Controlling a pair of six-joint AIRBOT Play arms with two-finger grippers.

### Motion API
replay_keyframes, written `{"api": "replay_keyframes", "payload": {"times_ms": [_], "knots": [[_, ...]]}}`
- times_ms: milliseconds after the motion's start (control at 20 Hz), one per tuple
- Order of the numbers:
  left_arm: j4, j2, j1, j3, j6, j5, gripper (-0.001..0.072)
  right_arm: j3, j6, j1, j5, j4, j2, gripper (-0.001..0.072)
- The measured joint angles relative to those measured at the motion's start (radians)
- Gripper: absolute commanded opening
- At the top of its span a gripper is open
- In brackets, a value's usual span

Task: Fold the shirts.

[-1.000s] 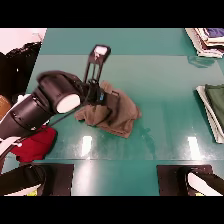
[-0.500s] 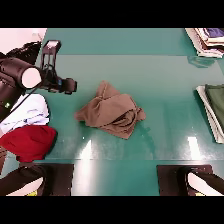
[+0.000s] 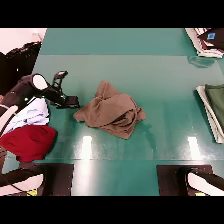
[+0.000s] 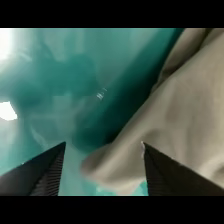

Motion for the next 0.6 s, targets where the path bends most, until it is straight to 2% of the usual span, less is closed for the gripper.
{"api": "replay_keyframes", "payload": {"times_ms": [100,200,250,450,600], "knots": [[-0.070,-0.049,0.004,-0.005,0.050,0.000,0.0574,0.000,0.000,0.000,0.012,0.000,-0.011,0.0015],[-0.118,-0.085,0.007,-0.007,0.082,0.009,0.0246,0.000,0.000,0.000,0.023,0.000,-0.016,0.0015],[-0.139,-0.097,0.008,-0.008,0.093,0.019,0.0040,0.000,0.000,0.000,0.031,0.000,-0.018,0.0016],[-0.161,-0.114,0.009,0.018,0.114,0.035,0.0024,-0.014,0.000,0.000,0.090,-0.002,-0.024,0.0016],[-0.140,-0.118,0.009,0.102,0.121,0.002,0.0024,-0.132,0.000,0.000,0.116,-0.023,-0.013,0.0018]]}}
